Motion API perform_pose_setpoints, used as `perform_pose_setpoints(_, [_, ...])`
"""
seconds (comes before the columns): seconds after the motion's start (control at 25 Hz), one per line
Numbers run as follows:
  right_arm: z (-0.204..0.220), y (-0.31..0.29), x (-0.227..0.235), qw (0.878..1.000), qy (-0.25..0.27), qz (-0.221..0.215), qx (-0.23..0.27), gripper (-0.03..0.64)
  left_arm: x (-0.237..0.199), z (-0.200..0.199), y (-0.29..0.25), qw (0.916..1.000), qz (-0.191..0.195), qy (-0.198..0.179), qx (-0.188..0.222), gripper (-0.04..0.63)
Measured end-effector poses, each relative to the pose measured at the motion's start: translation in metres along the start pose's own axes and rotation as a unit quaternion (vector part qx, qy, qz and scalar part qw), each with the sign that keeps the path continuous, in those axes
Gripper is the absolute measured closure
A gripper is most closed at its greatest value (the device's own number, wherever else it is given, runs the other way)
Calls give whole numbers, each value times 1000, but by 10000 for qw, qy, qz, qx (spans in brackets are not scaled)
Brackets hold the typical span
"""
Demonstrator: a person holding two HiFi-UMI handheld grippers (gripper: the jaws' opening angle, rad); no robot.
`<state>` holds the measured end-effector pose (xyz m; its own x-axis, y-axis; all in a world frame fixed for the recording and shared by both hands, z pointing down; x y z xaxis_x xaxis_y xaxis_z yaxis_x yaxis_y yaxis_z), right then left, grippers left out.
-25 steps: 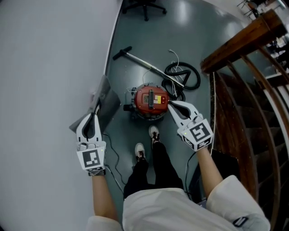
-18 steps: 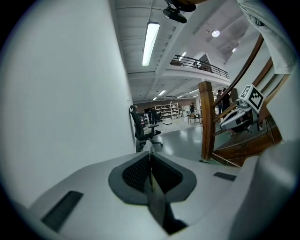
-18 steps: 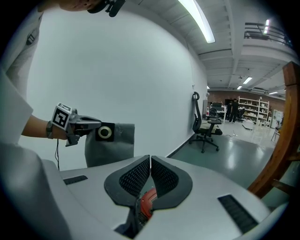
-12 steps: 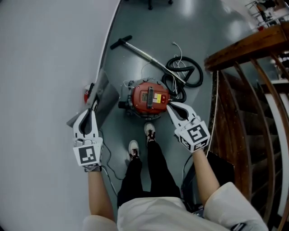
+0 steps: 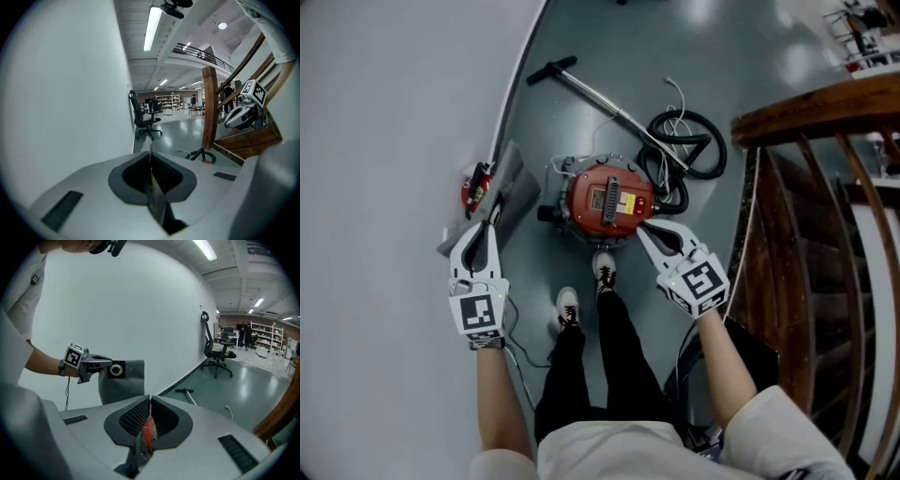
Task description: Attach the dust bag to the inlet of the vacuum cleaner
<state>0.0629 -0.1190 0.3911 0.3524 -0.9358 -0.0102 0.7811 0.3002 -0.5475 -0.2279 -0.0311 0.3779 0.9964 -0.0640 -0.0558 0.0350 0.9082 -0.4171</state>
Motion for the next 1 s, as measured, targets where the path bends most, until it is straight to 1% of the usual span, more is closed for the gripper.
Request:
perform_pose_setpoints(0.2, [26,-30,6,9998,-148,-46,-143,586,-5,33,-20,9999,-76,82,-100,577])
perform_pose_setpoints(0.32, [43,-47,7,9989,-347,-237,-219,586,-4,55,-30,9997,-79,173,-157,577])
perform_pose_setpoints(0.52, [70,-67,15,9968,-524,-383,-461,586,4,82,-46,9990,124,227,-366,577])
perform_pose_setpoints(0.68, [92,-81,23,9962,-487,-456,-555,584,1,102,-55,9985,118,214,-492,577])
perform_pose_setpoints(0.8, [113,-93,28,9949,-560,-533,-642,583,-1,120,-62,9980,105,242,-571,577])
perform_pose_setpoints(1.0, [150,-109,33,9942,-543,-493,-784,583,-4,150,-71,9970,76,359,-680,577])
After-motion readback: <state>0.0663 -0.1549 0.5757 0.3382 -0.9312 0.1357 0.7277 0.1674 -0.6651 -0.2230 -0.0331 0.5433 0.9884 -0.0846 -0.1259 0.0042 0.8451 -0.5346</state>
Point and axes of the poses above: the fingertips, and each gripper's own axes: y backward along the fingers, x to its right, z out of its underside, the point moved 3 cm from there along y, backward along the fingers, and after that the axes turned 11 degrees about y, right-handed, at the moved point
